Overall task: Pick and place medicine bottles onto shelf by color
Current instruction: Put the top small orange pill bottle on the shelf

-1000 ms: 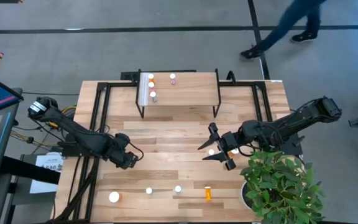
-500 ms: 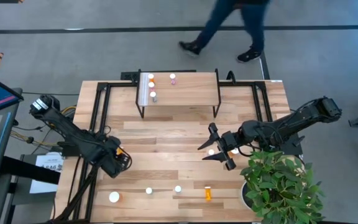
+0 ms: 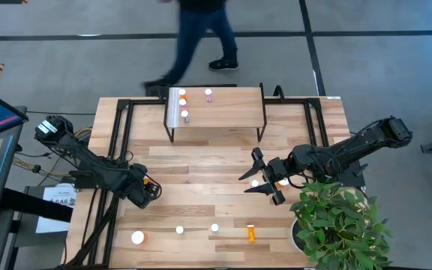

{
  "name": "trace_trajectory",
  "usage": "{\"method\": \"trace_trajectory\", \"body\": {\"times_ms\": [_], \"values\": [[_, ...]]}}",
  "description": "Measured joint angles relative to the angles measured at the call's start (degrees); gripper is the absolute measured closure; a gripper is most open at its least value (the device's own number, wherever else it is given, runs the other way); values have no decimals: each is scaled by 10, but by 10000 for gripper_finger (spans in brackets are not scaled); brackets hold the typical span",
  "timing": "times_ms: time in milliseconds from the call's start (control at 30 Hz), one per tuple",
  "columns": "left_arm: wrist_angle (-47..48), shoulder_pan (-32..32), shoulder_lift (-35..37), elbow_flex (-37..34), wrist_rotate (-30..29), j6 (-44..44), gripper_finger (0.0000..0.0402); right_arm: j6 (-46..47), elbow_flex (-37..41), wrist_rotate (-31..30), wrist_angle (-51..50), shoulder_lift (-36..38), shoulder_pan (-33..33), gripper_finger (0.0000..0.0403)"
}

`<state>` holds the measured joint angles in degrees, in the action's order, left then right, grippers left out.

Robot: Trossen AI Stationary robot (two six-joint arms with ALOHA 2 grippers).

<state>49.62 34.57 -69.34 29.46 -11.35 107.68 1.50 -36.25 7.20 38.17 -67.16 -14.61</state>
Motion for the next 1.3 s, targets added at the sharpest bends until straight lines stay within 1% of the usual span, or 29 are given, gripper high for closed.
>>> {"method": "trace_trajectory", "body": {"times_ms": [167,500,633,767,867,933,1033,1100,1200,1300], "values": [[-34,-6,0,-17,2,0,178,0,0,0,-2,0,0,198],[-31,-6,0,-18,-3,-16,274,0,0,0,-2,0,0,197],[-30,-6,0,-11,-22,-39,308,0,0,0,-2,0,0,197],[-31,-6,0,17,-80,-87,328,0,0,0,-4,0,0,197],[-43,-2,0,45,-160,-157,328,0,0,0,-4,0,0,197],[-78,4,0,60,-224,-215,321,0,0,0,-4,0,0,197],[-183,13,0,69,-320,-323,310,0,0,0,-4,0,0,198],[-271,17,0,69,-368,-412,306,0,0,0,-4,0,0,198],[-400,18,0,69,-406,-534,305,0,0,0,-4,0,0,198],[-534,13,-1,69,-414,-655,305,0,0,0,-4,0,0,198]]}}
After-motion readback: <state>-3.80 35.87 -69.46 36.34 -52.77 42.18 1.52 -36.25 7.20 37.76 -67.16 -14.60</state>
